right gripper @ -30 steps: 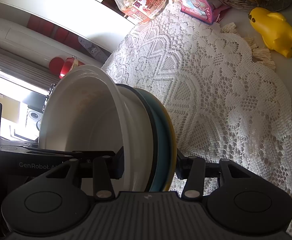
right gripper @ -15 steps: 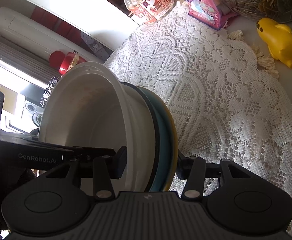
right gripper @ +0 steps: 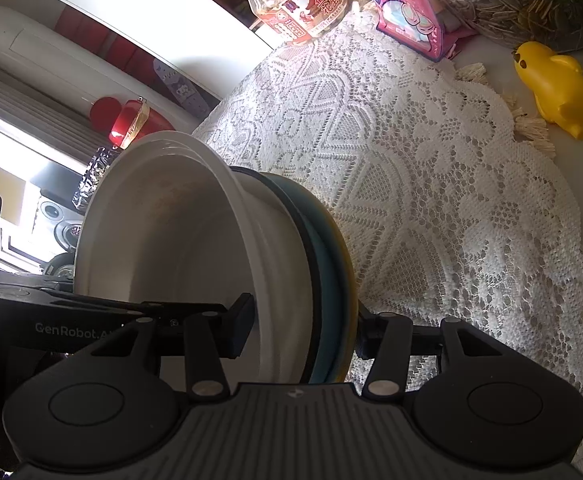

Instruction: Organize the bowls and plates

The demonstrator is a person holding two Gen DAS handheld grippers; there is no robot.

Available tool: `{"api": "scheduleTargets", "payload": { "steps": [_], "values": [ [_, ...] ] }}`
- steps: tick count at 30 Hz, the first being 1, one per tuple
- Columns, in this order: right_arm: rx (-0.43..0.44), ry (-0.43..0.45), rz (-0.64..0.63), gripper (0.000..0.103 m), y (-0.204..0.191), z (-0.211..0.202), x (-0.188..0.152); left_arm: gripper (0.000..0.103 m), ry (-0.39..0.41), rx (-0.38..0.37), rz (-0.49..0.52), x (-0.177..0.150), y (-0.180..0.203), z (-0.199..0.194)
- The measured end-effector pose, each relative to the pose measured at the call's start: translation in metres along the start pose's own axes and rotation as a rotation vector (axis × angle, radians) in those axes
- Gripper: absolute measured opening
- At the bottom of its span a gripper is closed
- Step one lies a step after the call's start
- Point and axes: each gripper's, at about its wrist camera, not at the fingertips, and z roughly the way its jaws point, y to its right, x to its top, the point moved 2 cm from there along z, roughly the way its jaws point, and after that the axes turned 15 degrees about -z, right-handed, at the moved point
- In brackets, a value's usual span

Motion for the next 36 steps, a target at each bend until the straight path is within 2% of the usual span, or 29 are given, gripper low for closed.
{"api": "scheduleTargets", "payload": {
  "steps": [14, 22, 29, 32, 36],
  "values": [
    [0.006, 0.006, -0.026, 0.05, -0.022, 0.0, 0.009, 0.055, 0.03, -0.003, -0.03, -0.001, -0.012, -0.019],
    [0.038, 0.025, -0.119, 0.05, -0.072, -0.002, 0.033, 0.055, 0.109, -0.002, -0.079, -0.003, -0.04, -0.062],
    [0.141, 0.003, -0.244, 0.05, -0.155, 0.027, 0.049, 0.055, 0.201, 0.051, -0.186, -0.018, -0.11, -0.115],
    [0.181, -0.053, -0.294, 0.05, -0.191, 0.054, 0.047, 0.055, 0.204, 0.069, -0.248, -0.03, -0.151, -0.122],
    [0.189, -0.156, -0.334, 0.051, -0.218, 0.088, 0.037, 0.054, 0.167, 0.056, -0.323, -0.046, -0.196, -0.112]
  ]
}}
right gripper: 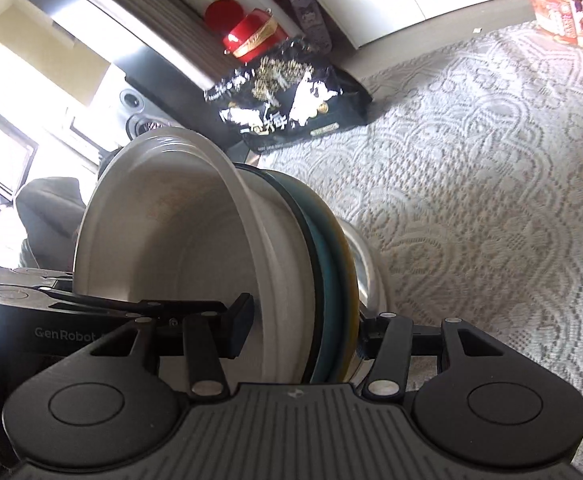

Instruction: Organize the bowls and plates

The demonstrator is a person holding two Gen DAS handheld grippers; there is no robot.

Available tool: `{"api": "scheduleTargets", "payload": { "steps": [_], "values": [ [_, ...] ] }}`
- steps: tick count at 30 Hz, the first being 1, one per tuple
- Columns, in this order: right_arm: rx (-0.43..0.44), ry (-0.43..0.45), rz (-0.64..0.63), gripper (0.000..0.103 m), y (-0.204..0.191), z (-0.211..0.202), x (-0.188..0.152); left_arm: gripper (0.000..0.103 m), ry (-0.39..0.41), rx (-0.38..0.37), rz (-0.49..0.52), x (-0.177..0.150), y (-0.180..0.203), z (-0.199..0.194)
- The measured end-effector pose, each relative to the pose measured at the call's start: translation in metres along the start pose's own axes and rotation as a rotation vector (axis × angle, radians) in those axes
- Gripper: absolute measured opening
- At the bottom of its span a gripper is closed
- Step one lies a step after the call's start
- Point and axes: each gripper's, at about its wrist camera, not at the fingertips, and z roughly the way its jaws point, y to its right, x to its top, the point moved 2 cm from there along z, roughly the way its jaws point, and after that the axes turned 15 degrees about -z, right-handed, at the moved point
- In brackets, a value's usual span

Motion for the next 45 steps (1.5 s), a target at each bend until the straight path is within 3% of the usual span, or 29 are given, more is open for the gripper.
{"api": "scheduleTargets", "payload": {
  "steps": [6, 12, 19, 30, 33, 37, 38, 39, 43, 45],
  "values": [
    [-0.036, -0.119, 0.007, 0.054, -0.005, 0.033, -0.005, 0.054, -0.072, -0.051, -0.039, -0.008, -0.037, 0.032],
    [-0.11, -0.142, -0.013, 0.056, -0.013, 0.041, 0.003, 0.053, -0.025, -0.137, -0.078, -0.009, -0.059, 0.044],
    [-0.176, -0.161, -0.004, 0.055, -0.02, 0.047, 0.008, 0.049, 0.072, -0.157, -0.031, -0.015, -0.064, 0.042],
    [-0.236, -0.212, 0.08, 0.056, -0.028, 0.044, 0.012, 0.036, 0.022, -0.213, -0.058, -0.013, -0.08, 0.039],
    [-0.244, -0.206, 0.086, 0.062, -0.033, 0.035, 0.015, 0.028, 0.039, -0.21, -0.07, -0.011, -0.085, 0.035],
    [-0.255, -0.2, 0.085, 0.064, -0.036, 0.027, 0.015, 0.026, 0.091, -0.228, -0.072, -0.007, -0.091, 0.021],
    [-0.271, -0.188, 0.07, 0.073, -0.039, 0.021, 0.016, 0.026, 0.11, -0.23, -0.066, -0.006, -0.091, 0.016],
    [-0.301, -0.163, 0.037, 0.075, -0.044, 0.015, 0.018, 0.026, 0.13, -0.235, -0.06, -0.006, -0.092, 0.009],
    [-0.417, -0.087, -0.095, 0.076, -0.06, -0.011, 0.022, 0.028, 0.131, -0.255, -0.07, -0.004, -0.095, 0.003],
    [-0.435, -0.089, -0.105, 0.07, -0.058, -0.012, 0.018, 0.027, 0.125, -0.238, -0.067, -0.005, -0.094, 0.007]
  ]
}}
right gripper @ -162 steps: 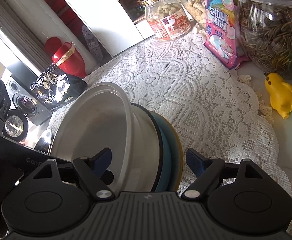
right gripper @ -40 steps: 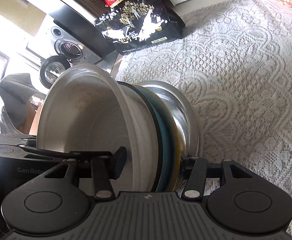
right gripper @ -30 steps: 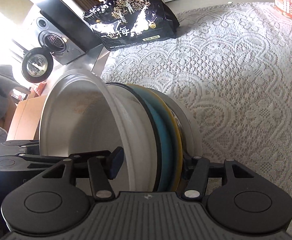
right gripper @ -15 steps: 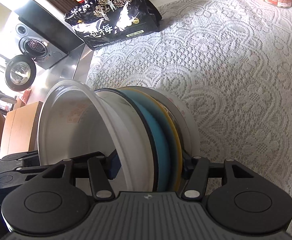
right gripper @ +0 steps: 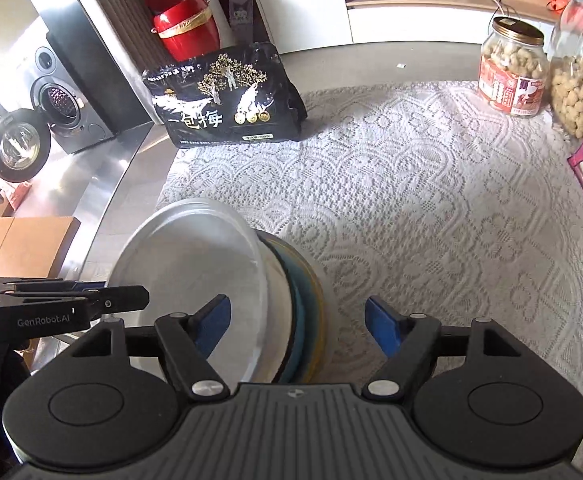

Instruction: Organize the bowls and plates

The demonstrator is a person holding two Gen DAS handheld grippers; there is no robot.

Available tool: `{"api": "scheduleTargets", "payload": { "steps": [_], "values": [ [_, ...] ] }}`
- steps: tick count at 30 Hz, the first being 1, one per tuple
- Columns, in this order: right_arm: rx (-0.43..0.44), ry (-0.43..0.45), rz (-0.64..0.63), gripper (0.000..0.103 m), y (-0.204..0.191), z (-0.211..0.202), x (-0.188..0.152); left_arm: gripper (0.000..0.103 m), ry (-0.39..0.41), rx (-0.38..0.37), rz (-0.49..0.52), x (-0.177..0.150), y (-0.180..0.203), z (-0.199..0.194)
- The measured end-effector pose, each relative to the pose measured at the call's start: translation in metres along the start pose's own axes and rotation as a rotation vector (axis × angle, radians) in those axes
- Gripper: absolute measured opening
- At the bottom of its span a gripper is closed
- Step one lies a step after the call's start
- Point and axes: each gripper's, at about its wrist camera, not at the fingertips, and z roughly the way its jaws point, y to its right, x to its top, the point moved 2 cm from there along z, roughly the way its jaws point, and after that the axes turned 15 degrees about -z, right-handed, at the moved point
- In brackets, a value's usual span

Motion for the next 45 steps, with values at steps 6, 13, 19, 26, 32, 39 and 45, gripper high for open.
{"api": "scheduleTargets", "payload": {
  "steps": [6, 13, 19, 26, 32, 39, 45],
  "values": [
    [0.073, -0.05, 0.034, 0.054, -0.013, 0.034, -0.011, 0.028, -0.008, -0.008, 0.011, -0.004, 0.0, 0.0],
    [0.023, -0.005, 0.013, 0.055, -0.016, 0.044, 0.002, 0.028, -0.02, -0.05, -0.009, -0.002, -0.004, -0.004],
    [0.009, 0.088, -0.003, 0.073, -0.006, 0.009, -0.004, 0.026, 0.096, -0.048, 0.005, 0.008, -0.003, -0.036],
    [-0.05, 0.081, 0.05, 0.075, 0.016, 0.018, -0.014, 0.026, 0.153, 0.051, 0.014, 0.013, -0.011, -0.03],
    [0.003, 0.05, 0.114, 0.079, 0.024, 0.031, -0.032, 0.026, 0.1, 0.072, 0.0, 0.01, -0.02, -0.014],
    [0.011, 0.047, 0.076, 0.079, 0.008, 0.03, -0.034, 0.025, 0.216, -0.072, -0.017, 0.009, -0.007, -0.054],
    [-0.009, 0.142, 0.02, 0.079, -0.01, 0.006, -0.019, 0.026, 0.224, -0.039, 0.084, -0.004, 0.015, -0.049]
  ]
}}
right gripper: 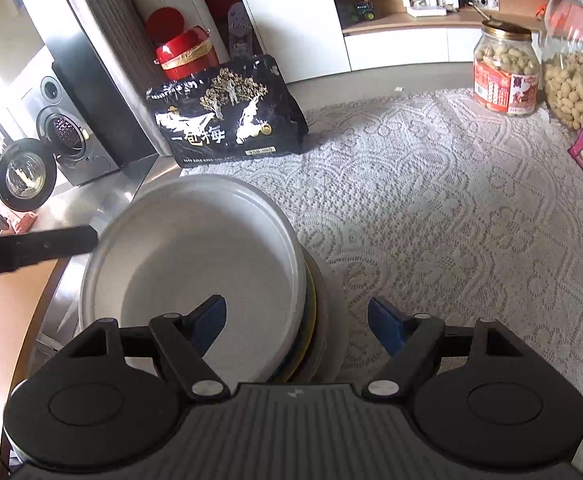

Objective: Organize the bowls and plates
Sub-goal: 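Lower the bowl stack upright onto the table with both grippers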

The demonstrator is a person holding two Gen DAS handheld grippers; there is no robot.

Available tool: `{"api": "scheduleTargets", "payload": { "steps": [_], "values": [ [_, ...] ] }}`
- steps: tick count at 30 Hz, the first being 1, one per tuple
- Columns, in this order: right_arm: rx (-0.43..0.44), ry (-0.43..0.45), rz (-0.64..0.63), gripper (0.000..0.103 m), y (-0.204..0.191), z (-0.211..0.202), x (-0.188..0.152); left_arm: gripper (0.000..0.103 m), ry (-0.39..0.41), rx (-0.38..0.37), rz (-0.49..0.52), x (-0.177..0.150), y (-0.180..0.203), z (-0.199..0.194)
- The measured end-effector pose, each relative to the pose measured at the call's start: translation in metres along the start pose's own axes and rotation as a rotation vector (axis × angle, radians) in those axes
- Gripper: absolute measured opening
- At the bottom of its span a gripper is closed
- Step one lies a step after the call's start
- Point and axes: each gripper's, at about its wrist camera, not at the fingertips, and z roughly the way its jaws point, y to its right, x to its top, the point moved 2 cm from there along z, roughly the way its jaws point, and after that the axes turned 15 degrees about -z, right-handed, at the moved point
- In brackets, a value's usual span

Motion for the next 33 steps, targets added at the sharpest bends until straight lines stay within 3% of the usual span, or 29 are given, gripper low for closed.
{"api": "scheduleTargets", "payload": {
  "steps": [3, 6, 15, 22, 25, 29, 33],
  "values": [
    [0.002, 0.007, -0.033, 0.077, -0.011, 0.001, 0.011, 0.027, -0.038, 0.06, 0.031, -0.009, -0.001, 0.018],
    [0.071, 0.01, -0.064, 0.072, -0.027, 0.004, 0.017, 0.027, -0.064, 0.074, 0.03, -0.014, -0.004, 0.027],
    [0.032, 0.024, -0.089, 0.07, -0.035, 0.007, 0.019, 0.028, -0.098, 0.1, 0.031, -0.02, -0.01, 0.04],
    [-0.071, 0.027, -0.075, 0.07, -0.016, 0.01, 0.006, 0.033, -0.099, 0.107, 0.02, -0.022, -0.013, 0.045],
    [-0.064, 0.013, -0.045, 0.07, -0.006, 0.013, -0.002, 0.034, -0.099, 0.1, 0.008, -0.026, -0.013, 0.046],
    [-0.029, 0.036, -0.025, 0.074, -0.003, 0.01, -0.01, 0.034, -0.067, 0.082, -0.028, -0.029, -0.015, 0.035],
    [-0.005, 0.1, -0.034, 0.079, -0.003, -0.007, -0.019, 0.032, 0.093, 0.141, 0.009, -0.04, -0.001, 0.003]
  ]
}}
